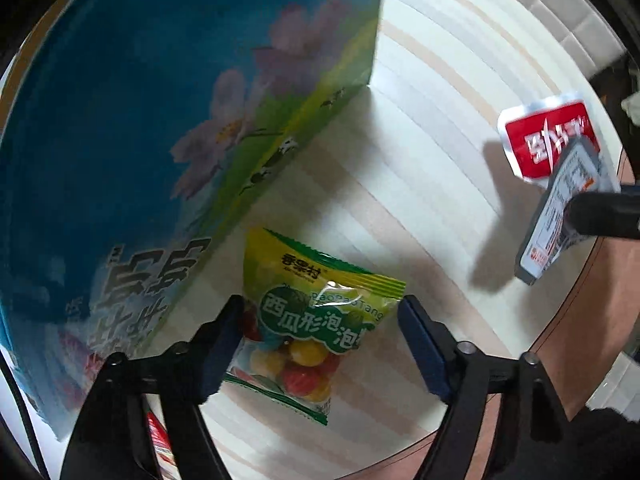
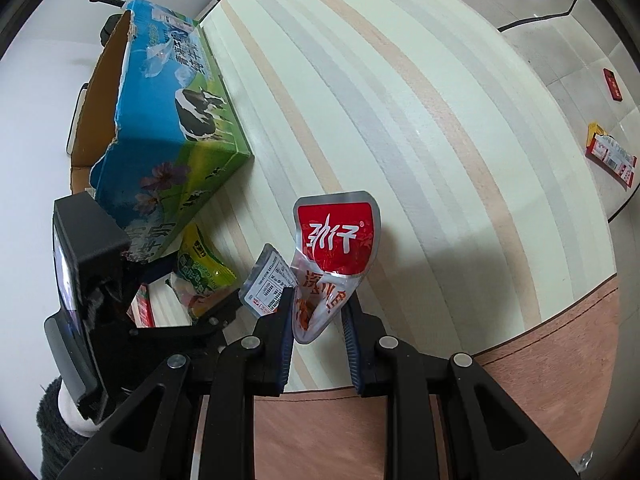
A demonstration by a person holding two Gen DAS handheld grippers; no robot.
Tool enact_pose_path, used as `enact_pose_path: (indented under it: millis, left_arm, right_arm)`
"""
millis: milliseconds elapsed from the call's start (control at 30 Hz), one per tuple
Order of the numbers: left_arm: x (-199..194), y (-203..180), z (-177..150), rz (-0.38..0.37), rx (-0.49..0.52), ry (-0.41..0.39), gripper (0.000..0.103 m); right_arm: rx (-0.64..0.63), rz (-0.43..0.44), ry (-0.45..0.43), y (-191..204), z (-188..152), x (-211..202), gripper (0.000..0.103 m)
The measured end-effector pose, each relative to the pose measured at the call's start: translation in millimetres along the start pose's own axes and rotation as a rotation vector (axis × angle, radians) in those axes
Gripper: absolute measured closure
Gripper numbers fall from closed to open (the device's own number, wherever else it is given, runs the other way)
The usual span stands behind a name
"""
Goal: Organize snacks
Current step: 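Grasp green watermelon candy bag with left tool while right tool holds red-white pouch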
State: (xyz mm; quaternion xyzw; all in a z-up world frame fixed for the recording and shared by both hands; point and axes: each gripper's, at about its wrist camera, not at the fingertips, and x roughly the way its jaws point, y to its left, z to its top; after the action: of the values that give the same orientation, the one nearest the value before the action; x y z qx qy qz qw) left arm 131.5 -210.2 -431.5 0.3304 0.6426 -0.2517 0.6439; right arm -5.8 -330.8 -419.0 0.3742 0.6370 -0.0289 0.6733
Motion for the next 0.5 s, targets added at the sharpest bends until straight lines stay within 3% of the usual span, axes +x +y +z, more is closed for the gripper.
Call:
enact_pose_path:
  millis: [133, 300, 500]
  left_arm:
    - [6, 32, -19, -0.036, -0.104, 0.029, 0.04]
    - [9, 38, -46, -0.077, -0.239, 0.073, 0.04]
    - [22, 52, -94, -0.184, -0.45, 0.155, 0.04]
  right_arm:
    - [-0.004, -0.005, 0.009, 2, -1, 5, 0.078]
    - [-0.025, -0.023, 0.026, 6, -4, 12, 0.078]
    - [-0.049, -0.039, 0.059, 9, -12, 22, 0.078]
